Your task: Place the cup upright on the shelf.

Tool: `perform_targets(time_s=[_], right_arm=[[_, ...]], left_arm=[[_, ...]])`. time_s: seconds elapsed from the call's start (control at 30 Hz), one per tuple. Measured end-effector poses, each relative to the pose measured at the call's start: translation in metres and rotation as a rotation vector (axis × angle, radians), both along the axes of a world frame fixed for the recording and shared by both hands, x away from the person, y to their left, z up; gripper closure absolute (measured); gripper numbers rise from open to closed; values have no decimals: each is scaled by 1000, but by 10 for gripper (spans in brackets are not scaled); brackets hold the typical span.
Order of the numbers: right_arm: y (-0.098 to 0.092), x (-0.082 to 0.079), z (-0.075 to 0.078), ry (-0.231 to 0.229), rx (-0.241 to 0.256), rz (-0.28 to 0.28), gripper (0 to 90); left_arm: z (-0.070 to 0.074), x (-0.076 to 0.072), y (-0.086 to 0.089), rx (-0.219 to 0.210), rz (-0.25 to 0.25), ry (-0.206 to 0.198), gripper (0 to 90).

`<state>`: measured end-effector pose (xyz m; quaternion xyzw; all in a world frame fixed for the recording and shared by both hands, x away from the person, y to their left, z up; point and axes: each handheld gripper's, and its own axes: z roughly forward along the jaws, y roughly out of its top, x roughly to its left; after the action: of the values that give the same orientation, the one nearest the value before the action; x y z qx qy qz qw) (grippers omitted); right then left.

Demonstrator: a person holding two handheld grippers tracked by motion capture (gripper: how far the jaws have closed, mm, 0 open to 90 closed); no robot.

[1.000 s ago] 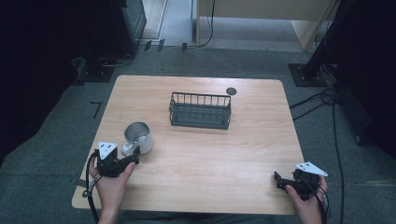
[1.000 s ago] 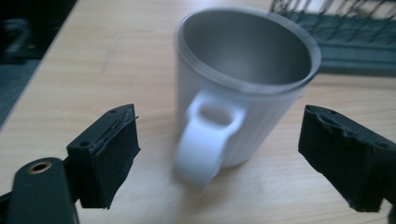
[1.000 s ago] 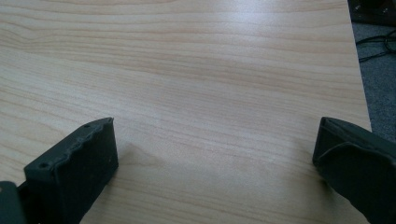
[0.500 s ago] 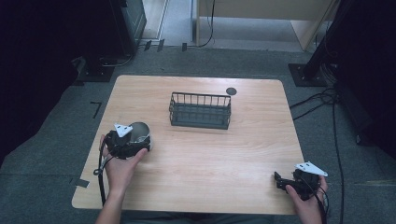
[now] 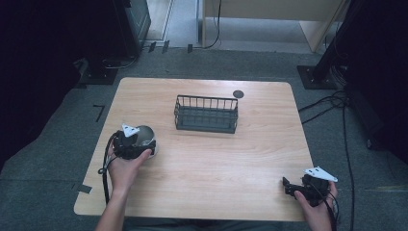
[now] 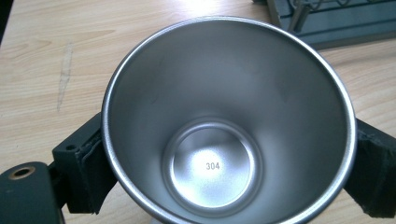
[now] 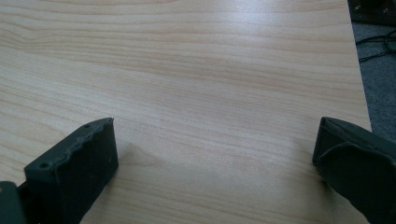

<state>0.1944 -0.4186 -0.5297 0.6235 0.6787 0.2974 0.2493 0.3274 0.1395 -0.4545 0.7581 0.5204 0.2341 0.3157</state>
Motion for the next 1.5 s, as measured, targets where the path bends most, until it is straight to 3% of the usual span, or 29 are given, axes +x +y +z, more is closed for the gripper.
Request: perform_targets(time_s=[0.17, 0.43, 0.57, 0.9, 1.27, 1.5], right_arm=[[0, 0, 0, 0, 0, 0, 0], [0, 0, 0, 0, 0, 0, 0], [0, 0, 0, 0, 0, 0, 0], [0, 0, 0, 0, 0, 0, 0], [0, 0, 0, 0, 2, -1, 0], [0, 0, 0, -1, 3, -2, 0]], left_arm=[[3, 2, -1, 10, -82, 4, 75], [17, 12, -6, -27, -267, -27, 75], [27, 20, -12, -47, -327, -43, 76], [54, 42, -39, -27, -466, -86, 76], [78, 64, -67, -34, -542, -93, 76], [88, 69, -76, -49, -560, -101, 76]])
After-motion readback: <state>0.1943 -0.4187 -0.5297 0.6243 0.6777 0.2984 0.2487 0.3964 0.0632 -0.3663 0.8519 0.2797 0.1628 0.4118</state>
